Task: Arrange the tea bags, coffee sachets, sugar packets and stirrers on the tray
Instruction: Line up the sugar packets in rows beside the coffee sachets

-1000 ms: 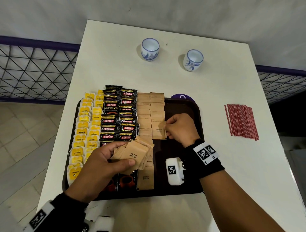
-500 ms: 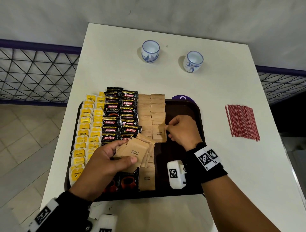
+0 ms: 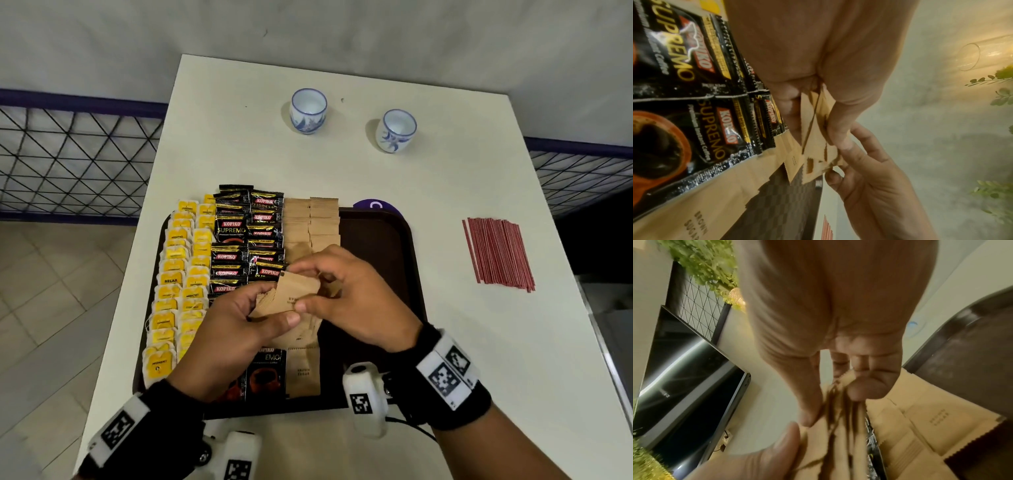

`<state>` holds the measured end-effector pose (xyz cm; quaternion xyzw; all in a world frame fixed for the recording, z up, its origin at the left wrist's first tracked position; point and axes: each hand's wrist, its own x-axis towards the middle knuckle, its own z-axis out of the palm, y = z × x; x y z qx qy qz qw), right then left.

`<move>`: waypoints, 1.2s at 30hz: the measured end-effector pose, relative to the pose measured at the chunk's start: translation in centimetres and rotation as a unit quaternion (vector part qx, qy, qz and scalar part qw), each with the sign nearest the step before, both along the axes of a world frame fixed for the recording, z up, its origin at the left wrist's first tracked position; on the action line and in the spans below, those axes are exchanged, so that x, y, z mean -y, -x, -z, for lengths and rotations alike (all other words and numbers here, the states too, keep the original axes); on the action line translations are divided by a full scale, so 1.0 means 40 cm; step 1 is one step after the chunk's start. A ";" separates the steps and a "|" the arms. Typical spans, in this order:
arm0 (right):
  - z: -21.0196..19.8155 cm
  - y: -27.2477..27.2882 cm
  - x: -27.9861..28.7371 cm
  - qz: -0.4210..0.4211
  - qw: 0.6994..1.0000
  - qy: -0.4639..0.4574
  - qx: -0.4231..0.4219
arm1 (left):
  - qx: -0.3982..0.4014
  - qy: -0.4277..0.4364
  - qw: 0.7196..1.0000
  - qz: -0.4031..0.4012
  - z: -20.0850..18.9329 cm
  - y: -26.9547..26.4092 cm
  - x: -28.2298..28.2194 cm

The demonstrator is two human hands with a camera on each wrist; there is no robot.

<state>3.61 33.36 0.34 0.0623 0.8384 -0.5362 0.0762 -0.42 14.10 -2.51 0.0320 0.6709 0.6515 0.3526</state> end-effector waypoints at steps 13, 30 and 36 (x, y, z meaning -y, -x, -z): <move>0.015 0.021 0.009 0.042 0.998 0.016 0.052 | -0.008 0.029 1.000 0.003 0.005 0.020 0.021; 0.062 -0.020 0.014 0.142 0.976 0.140 0.090 | -0.047 0.004 0.990 -0.136 0.012 0.023 0.001; 0.040 -0.029 0.050 0.113 0.964 0.197 0.139 | -0.076 -0.001 0.984 -0.159 0.013 0.022 -0.013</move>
